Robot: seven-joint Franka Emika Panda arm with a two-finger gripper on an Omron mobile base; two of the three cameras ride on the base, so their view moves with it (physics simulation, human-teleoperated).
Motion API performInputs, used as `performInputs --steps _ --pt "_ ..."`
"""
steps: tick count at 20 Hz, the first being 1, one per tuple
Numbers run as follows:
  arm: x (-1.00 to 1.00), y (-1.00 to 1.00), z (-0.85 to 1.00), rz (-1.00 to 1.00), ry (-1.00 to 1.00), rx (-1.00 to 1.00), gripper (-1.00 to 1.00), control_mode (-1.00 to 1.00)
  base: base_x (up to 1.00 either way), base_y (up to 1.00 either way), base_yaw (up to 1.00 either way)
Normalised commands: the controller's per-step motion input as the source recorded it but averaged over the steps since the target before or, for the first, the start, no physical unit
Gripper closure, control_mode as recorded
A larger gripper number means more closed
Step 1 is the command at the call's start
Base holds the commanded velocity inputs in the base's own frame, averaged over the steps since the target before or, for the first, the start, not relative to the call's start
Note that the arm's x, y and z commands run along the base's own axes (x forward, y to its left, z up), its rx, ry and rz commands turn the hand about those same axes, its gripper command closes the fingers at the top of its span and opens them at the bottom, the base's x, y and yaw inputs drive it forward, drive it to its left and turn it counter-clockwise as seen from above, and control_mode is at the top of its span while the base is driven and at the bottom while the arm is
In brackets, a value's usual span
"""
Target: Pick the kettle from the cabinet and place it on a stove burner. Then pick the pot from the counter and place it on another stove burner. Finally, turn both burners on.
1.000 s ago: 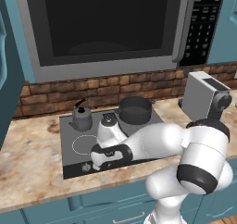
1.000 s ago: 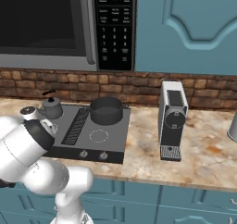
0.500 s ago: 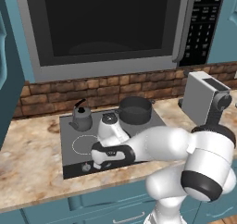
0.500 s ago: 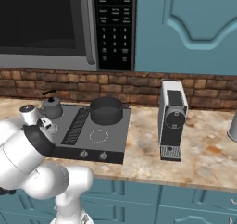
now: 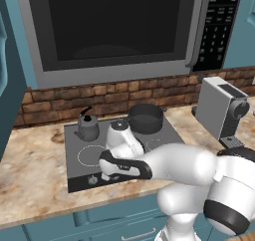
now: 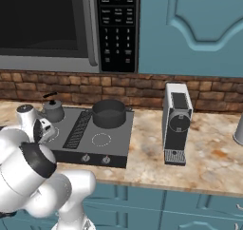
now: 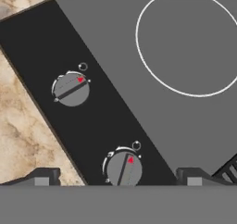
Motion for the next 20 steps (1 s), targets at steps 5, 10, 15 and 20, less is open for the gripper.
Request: performInputs --steps 5,10,15,20 --pt "-0.10 -0.14 0.18 0.00 0.00 0.00 -1.00 -1.00 0.00 0.00 0.00" --pt "-0.08 -0.19 0.11 -0.02 0.00 0.00 -1.00 -1.00 0.00 0.00 0.00" --pt "-0.07 -0.22 0.14 -0.05 0.00 0.00 -1.00 -1.00 0.00 0.00 0.00" --pt "-0.06 -0.25 0.12 -0.07 0.00 0.00 -1.00 -1.00 0.00 0.00 0.00"
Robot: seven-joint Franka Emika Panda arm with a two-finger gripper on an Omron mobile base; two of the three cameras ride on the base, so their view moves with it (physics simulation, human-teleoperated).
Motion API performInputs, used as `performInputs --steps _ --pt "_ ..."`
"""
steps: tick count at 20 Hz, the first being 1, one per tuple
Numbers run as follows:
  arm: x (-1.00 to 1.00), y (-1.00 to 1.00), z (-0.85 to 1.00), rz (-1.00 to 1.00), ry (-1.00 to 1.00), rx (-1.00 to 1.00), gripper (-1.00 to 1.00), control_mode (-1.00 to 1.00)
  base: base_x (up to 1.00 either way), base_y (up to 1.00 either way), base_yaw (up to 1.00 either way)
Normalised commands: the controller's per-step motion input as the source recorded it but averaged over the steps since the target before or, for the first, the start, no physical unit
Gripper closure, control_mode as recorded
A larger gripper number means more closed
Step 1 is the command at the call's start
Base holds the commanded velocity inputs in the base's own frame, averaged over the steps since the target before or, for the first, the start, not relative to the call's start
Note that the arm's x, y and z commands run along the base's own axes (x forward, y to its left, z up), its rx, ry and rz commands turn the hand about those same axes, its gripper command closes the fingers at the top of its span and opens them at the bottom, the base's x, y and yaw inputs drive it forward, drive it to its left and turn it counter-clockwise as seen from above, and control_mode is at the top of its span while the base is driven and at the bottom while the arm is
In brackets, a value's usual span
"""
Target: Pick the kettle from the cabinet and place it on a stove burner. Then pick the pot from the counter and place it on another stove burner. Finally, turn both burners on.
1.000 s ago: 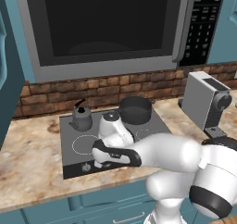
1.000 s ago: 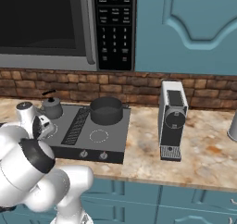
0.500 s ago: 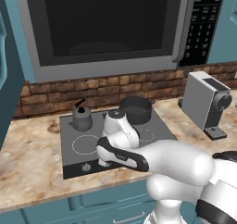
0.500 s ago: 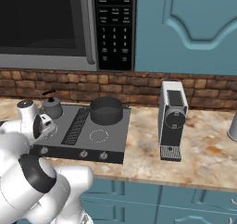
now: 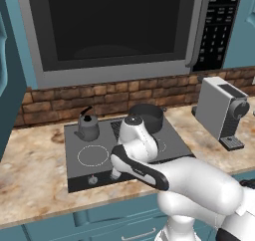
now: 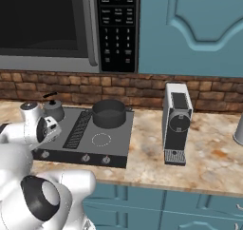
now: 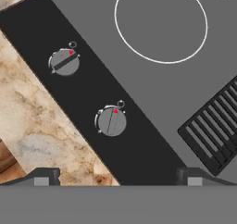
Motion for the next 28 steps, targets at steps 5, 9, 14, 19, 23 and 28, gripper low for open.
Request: performInputs --steps 5,9,14,19,23,28 --pt "-0.07 -0.27 0.11 -0.09 0.00 0.00 -1.00 -1.00 0.00 0.00 0.00" --pt "-0.08 -0.29 0.10 -0.11 0.00 0.00 -1.00 -1.00 0.00 0.00 0.00" --pt "-0.05 -0.30 0.07 -0.13 0.00 0.00 -1.00 -1.00 0.00 0.00 0.00" --pt "-0.04 -0.28 0.05 -0.14 0.00 0.00 -1.00 -1.00 0.00 0.00 0.00" --pt "-0.04 -0.27 0.02 -0.16 0.00 0.00 -1.00 -1.00 0.00 0.00 0.00" --pt "-0.03 -0.28 0.04 -0.16 0.00 0.00 -1.00 -1.00 0.00 0.00 0.00"
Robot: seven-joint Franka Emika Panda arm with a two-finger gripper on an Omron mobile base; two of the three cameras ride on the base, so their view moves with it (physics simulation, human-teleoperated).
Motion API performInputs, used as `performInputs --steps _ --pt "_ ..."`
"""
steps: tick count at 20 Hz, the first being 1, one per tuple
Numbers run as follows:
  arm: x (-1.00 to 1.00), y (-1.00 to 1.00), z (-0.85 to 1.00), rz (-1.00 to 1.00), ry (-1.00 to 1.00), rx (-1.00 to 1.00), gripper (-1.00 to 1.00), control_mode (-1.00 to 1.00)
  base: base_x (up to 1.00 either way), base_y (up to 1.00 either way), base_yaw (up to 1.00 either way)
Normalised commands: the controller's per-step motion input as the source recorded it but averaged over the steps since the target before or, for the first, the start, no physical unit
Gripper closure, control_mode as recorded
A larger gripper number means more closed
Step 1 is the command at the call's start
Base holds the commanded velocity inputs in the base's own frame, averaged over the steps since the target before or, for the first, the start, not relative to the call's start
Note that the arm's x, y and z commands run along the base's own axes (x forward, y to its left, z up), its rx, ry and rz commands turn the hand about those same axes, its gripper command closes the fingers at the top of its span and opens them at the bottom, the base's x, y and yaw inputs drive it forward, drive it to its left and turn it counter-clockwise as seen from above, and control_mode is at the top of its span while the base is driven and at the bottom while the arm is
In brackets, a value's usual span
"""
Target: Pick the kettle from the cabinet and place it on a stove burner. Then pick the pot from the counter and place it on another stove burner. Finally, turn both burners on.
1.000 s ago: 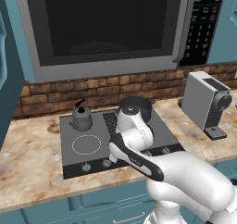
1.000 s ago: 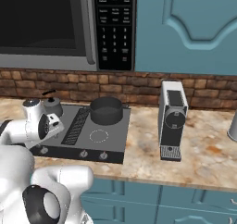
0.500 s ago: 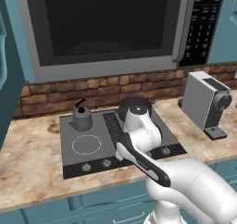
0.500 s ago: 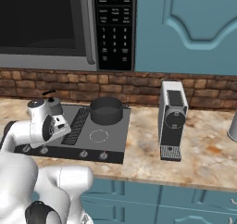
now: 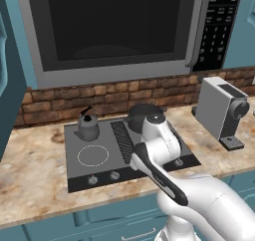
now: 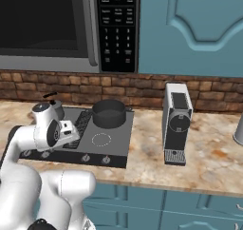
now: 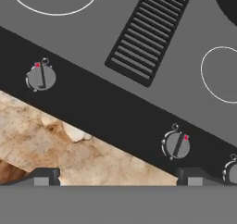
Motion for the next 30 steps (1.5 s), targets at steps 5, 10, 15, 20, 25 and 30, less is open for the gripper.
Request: performInputs --steps 5,10,15,20,25,30 --pt "-0.01 -0.25 0.05 -0.16 0.00 0.00 -1.00 -1.00 0.00 0.00 0.00" --pt "-0.02 -0.23 0.02 -0.17 0.00 0.00 -1.00 -1.00 0.00 0.00 0.00" --pt "-0.01 -0.12 0.00 -0.13 -0.01 0.00 -1.00 -1.00 0.00 0.00 0.00" --pt "0.00 -0.01 0.00 -0.05 -0.02 0.00 -1.00 -1.00 0.00 0.00 0.00" --pt "0.00 -0.07 0.00 -0.02 0.00 0.00 -1.00 -1.00 0.00 0.00 0.00" --pt "0.00 -0.25 0.00 0.00 0.00 0.01 -1.00 -1.00 0.00 0.00 0.00"
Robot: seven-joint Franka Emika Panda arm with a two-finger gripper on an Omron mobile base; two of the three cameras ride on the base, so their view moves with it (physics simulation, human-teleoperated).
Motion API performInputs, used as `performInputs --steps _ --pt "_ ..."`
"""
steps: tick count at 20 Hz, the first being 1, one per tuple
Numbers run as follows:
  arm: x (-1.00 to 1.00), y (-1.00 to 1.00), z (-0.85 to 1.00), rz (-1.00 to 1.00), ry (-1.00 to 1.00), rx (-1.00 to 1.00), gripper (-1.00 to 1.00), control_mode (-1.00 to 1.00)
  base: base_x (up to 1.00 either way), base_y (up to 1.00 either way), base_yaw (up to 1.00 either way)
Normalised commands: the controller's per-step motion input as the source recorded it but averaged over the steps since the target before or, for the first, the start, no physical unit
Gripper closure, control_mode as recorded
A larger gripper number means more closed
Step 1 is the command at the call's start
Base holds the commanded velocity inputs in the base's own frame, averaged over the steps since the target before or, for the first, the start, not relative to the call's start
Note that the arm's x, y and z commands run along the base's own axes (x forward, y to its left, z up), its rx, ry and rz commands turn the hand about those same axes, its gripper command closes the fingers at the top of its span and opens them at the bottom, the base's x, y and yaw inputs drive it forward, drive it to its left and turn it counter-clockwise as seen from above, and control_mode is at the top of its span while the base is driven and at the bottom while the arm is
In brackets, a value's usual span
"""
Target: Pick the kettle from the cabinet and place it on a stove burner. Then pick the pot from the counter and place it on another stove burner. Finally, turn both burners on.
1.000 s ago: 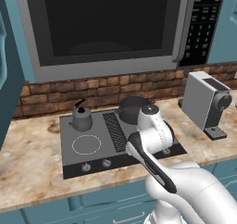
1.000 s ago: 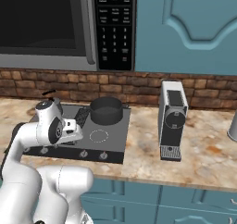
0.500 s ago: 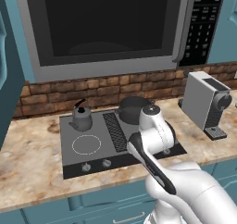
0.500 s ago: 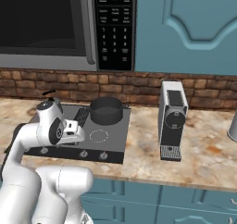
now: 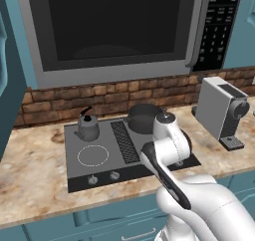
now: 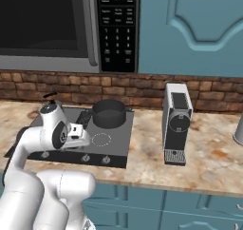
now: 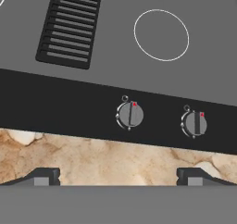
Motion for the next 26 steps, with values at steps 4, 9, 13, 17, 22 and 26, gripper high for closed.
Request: performInputs --steps 4,9,13,17,22,26 --pt "-0.03 -0.28 0.00 0.00 0.00 0.01 -1.00 -1.00 0.00 0.00 0.00" --pt "0.00 -0.13 -0.05 0.00 0.00 0.02 -1.00 -1.00 0.00 0.00 0.00" --pt "0.00 -0.02 -0.09 0.00 0.00 0.02 -1.00 -1.00 0.00 0.00 0.00" --pt "-0.08 0.00 -0.07 0.00 0.00 0.00 -1.00 -1.00 0.00 0.00 0.00" --pt "0.00 0.00 -0.15 0.00 0.00 0.00 -1.00 -1.00 0.00 0.00 0.00" --pt "0.00 0.00 -0.15 0.00 0.00 0.00 -1.00 -1.00 0.00 0.00 0.00"
